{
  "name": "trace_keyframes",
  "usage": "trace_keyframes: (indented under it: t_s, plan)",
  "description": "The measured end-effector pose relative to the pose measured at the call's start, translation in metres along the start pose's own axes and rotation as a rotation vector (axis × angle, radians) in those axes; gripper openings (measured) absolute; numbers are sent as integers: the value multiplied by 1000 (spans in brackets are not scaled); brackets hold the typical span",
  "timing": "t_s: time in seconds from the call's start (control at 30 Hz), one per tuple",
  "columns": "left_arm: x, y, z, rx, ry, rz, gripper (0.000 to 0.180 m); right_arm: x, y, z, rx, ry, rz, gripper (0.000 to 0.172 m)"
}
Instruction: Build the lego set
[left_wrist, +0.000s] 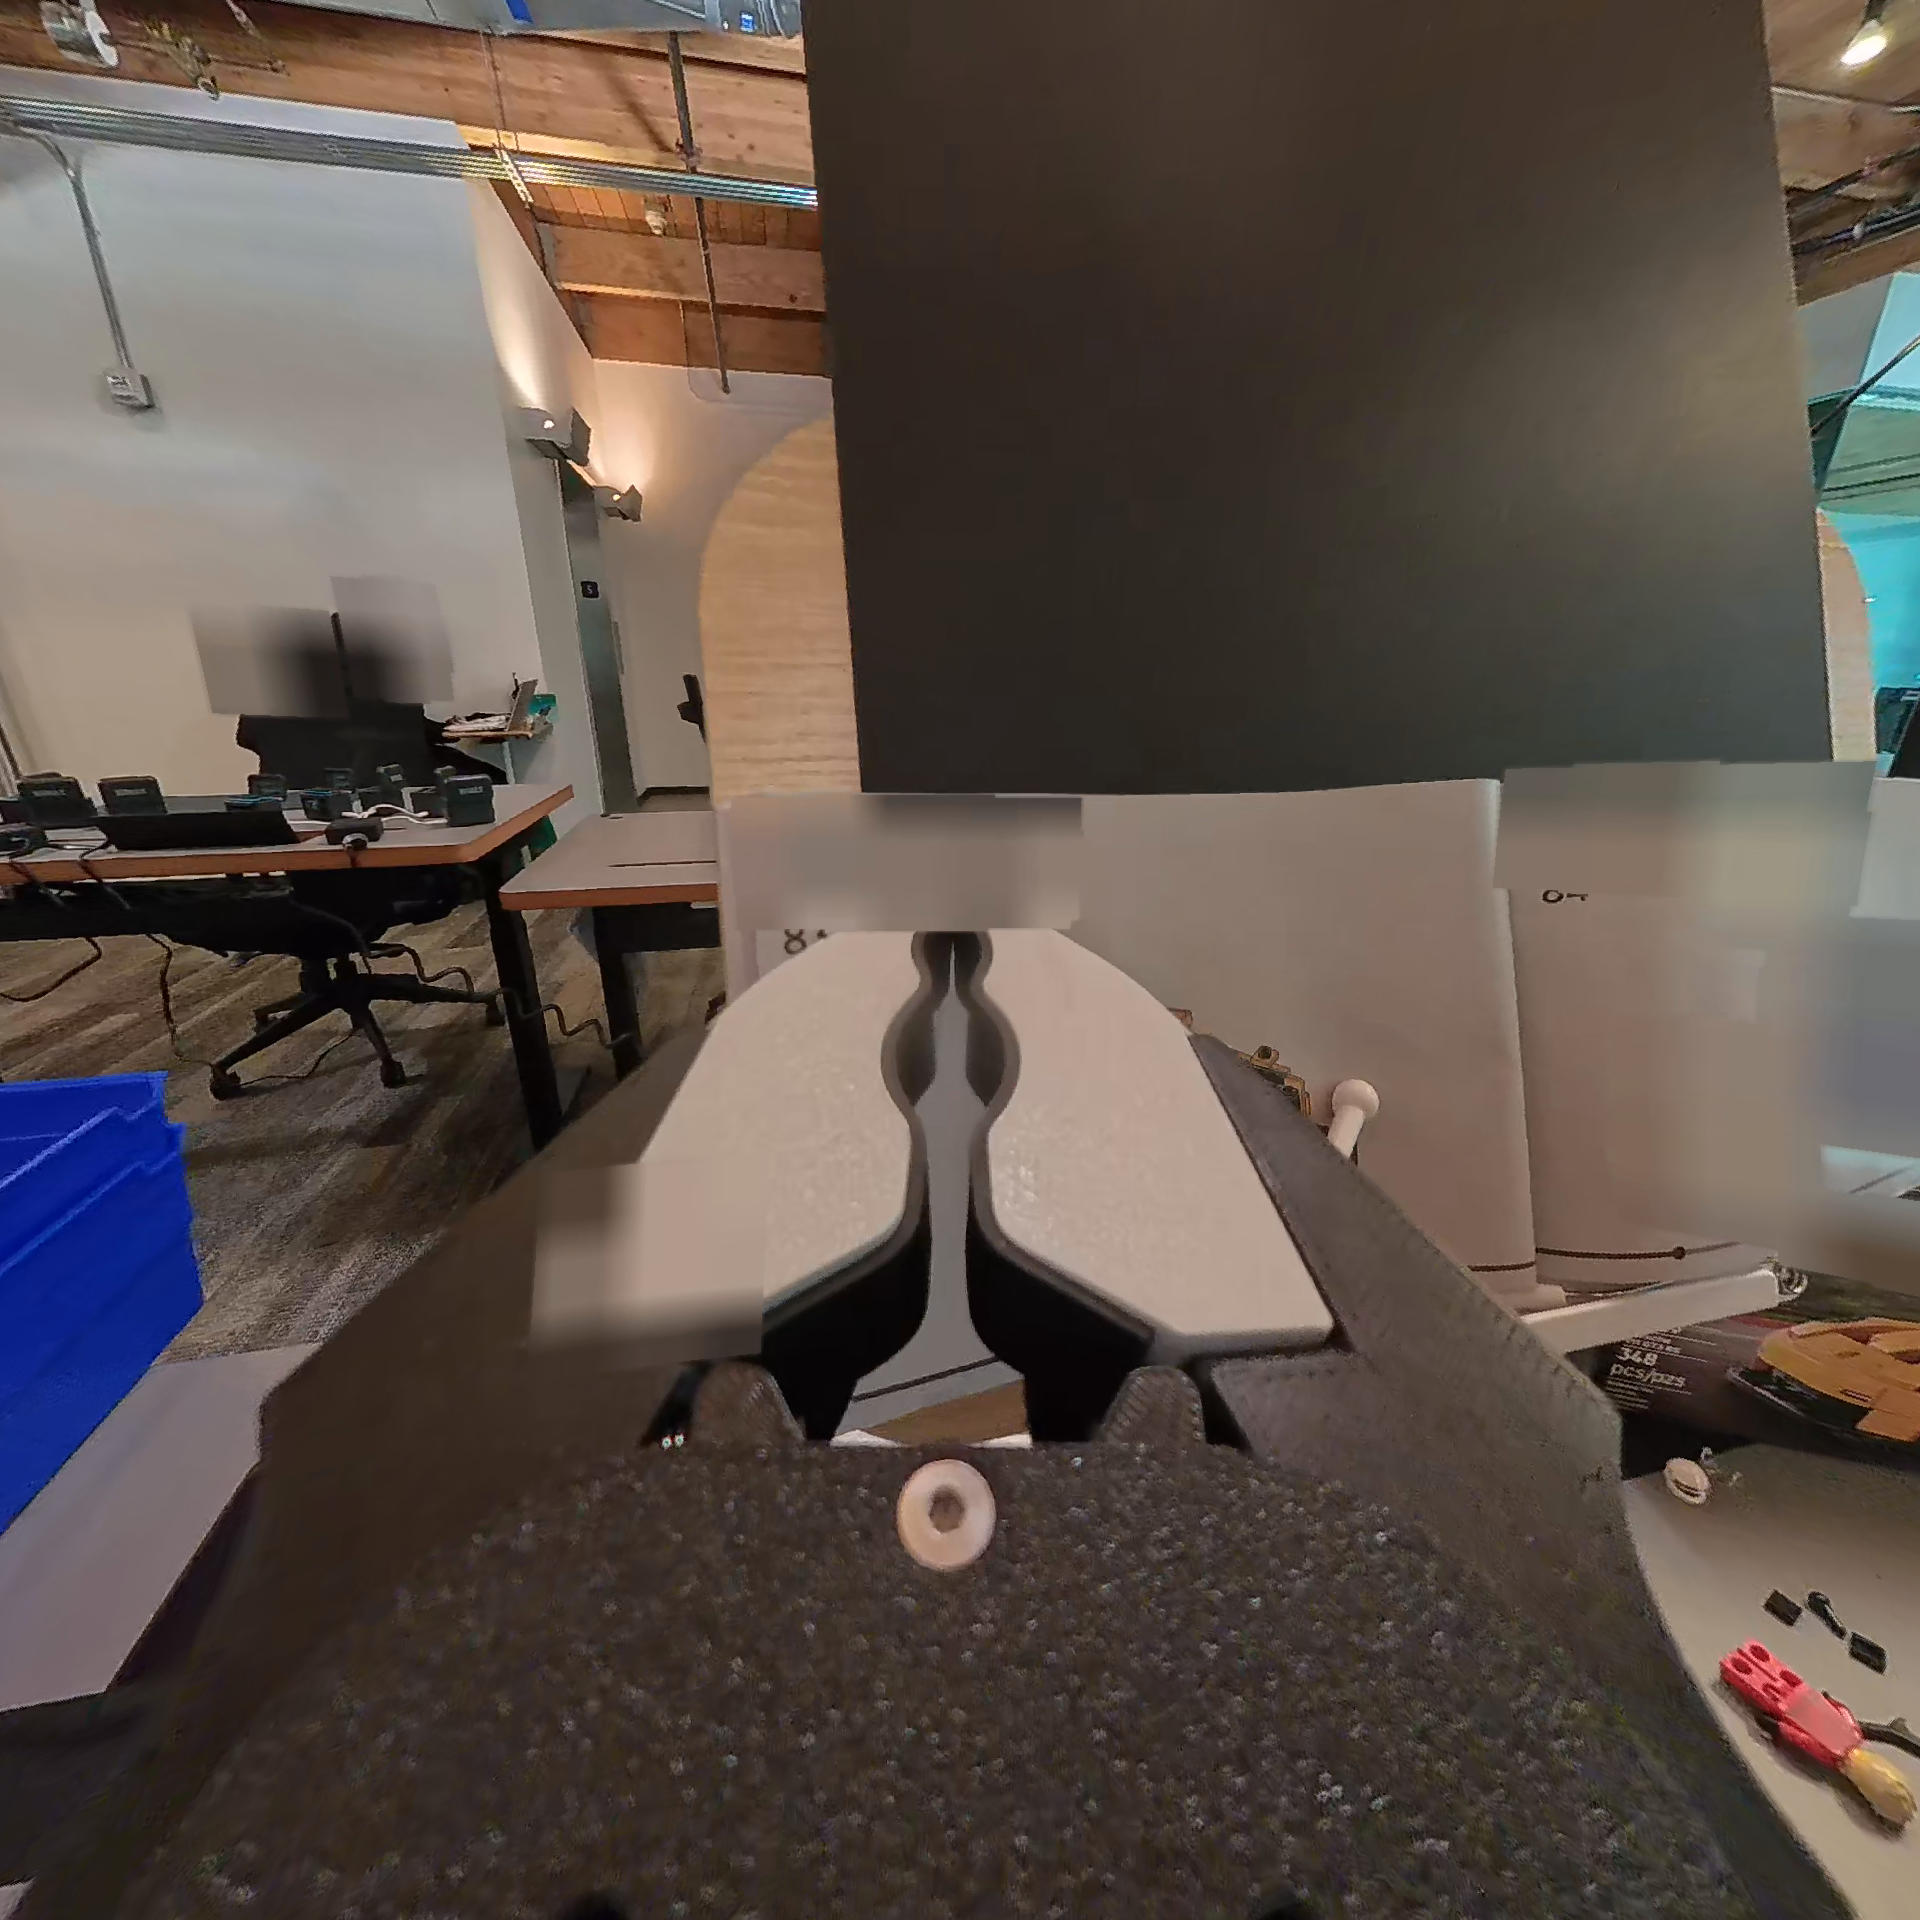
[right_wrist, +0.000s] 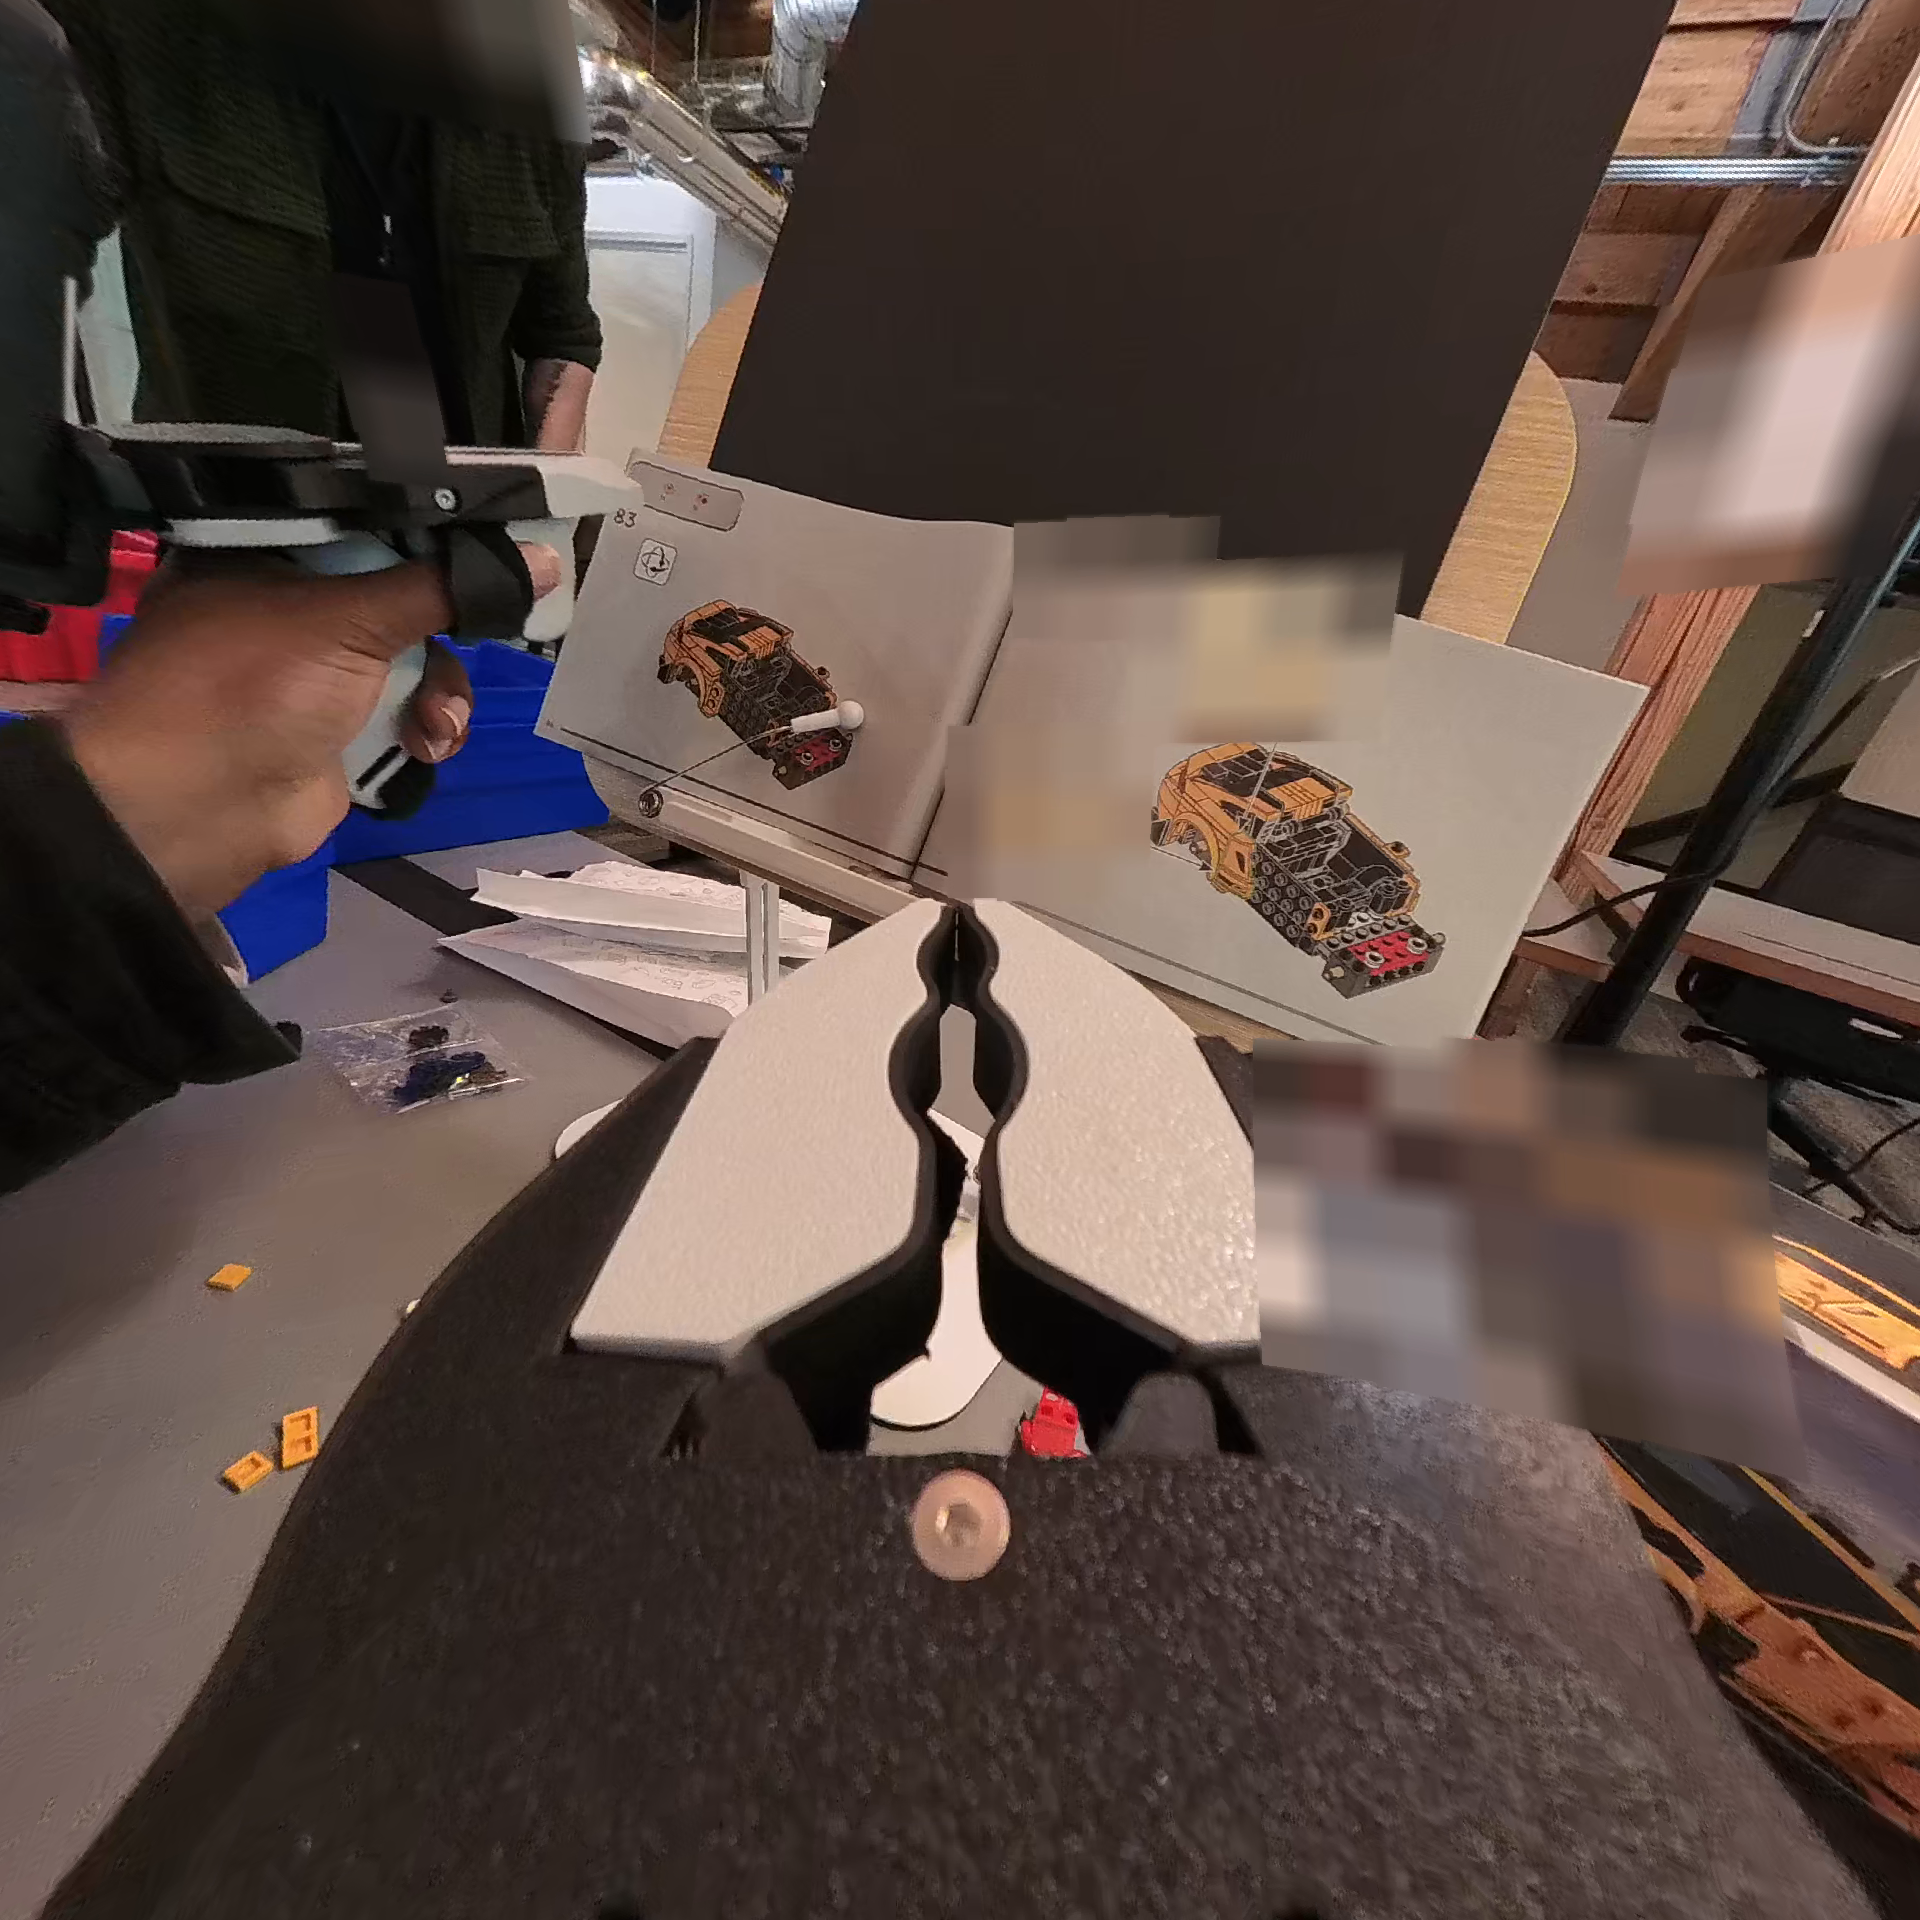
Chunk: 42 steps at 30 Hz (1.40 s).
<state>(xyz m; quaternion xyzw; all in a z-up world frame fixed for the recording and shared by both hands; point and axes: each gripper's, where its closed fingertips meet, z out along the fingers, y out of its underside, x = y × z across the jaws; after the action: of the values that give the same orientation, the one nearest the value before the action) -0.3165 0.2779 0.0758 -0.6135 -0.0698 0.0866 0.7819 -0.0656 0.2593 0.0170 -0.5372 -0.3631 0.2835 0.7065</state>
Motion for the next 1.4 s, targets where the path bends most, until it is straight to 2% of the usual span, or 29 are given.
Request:
trace_keyframes:
  t_s: [1.4]
  plan:
    - [-4,-2,-1,5,-5,5,0,-9,5,0,-8,-44,3,0]
